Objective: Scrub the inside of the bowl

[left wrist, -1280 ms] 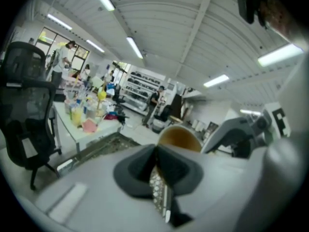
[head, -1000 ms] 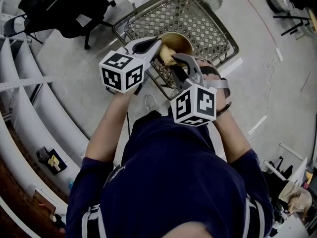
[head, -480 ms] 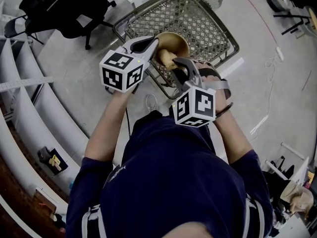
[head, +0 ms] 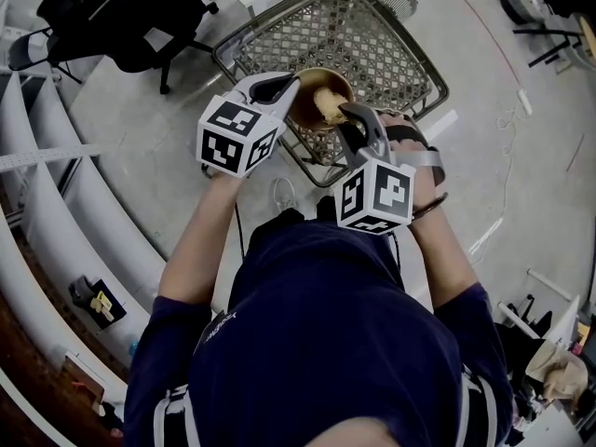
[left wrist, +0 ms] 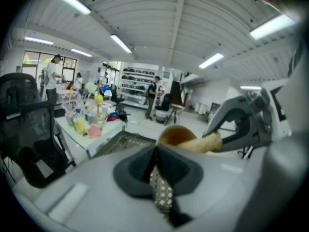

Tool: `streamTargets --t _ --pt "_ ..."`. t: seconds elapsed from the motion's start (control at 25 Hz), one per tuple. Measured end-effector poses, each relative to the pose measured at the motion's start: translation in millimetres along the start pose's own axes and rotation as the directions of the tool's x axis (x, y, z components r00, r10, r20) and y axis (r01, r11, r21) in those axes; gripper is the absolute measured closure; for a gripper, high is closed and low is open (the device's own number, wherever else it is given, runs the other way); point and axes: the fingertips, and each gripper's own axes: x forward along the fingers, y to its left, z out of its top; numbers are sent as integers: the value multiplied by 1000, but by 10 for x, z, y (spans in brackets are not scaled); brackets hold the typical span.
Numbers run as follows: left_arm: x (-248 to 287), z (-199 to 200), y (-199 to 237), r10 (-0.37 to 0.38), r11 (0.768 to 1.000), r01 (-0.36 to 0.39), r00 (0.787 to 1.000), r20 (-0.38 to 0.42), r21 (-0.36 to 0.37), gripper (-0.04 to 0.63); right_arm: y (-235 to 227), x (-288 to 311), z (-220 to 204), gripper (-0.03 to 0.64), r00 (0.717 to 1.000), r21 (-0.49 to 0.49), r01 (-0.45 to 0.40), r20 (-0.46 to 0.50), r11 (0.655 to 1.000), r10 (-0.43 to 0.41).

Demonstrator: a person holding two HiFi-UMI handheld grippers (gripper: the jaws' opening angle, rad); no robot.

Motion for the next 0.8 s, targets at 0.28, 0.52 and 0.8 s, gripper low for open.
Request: streamTargets --t 0.28,0.52,0.8 --pt "36 -23 -37 -11 1000 11 1000 -16 5 583 -165 -13 -33 554 999 -10 38 -12 999 -38" --pt "52 -37 -78 -21 1000 21 1000 -20 -2 582 -220 -21 -14 554 998 -17 56 -10 998 -56" --pt "83 -81 -121 -36 999 36 999 -35 1 581 -259 -12 59 554 998 -28 65 3 998 -64"
